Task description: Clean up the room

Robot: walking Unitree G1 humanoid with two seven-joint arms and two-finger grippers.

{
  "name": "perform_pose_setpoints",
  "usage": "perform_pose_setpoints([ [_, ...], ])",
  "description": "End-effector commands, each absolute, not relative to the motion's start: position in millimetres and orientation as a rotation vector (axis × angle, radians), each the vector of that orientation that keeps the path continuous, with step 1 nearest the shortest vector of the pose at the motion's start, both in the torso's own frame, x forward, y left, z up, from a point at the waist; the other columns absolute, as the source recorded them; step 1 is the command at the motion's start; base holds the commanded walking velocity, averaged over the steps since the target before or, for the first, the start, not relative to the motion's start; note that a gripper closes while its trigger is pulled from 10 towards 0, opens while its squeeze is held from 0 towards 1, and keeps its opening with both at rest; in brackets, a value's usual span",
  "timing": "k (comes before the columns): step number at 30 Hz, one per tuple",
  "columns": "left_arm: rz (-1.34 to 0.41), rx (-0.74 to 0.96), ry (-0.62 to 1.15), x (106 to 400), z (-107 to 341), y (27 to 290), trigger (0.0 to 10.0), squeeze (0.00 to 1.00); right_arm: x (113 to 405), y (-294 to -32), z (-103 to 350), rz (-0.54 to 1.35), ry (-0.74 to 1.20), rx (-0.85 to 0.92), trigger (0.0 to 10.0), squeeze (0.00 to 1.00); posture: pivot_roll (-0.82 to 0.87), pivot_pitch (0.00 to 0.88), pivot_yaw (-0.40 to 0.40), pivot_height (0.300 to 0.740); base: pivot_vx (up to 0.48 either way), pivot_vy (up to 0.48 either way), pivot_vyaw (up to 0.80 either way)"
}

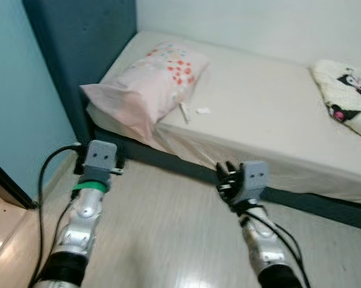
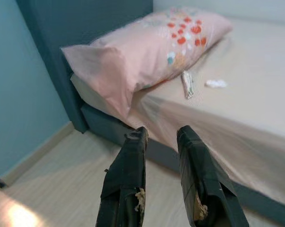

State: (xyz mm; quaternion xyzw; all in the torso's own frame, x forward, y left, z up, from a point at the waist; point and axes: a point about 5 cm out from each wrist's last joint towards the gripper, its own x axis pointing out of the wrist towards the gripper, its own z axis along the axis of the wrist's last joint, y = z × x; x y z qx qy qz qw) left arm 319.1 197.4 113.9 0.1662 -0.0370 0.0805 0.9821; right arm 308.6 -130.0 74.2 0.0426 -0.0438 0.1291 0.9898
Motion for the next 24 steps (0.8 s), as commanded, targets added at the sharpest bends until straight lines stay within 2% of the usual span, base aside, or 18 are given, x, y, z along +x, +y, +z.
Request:
perform_pose_setpoints([
  [1,0.134,0.333,-0.067,318.9,110.4,187.6,10.0,0.00,306.1,-143.0,68.7,0.220,-0.062,0.078,10.0,0.00,0.08,0.074,-0.013,0.740,0.326,0.000,0.00],
  [24,0.116,0.358,-0.053,315.9,104.9,184.5,10.0,0.00,305.8,-143.5,66.0,0.201,-0.044,0.074,10.0,0.00,0.08,0.076,-0.006,0.740,0.302,0.000,0.00],
])
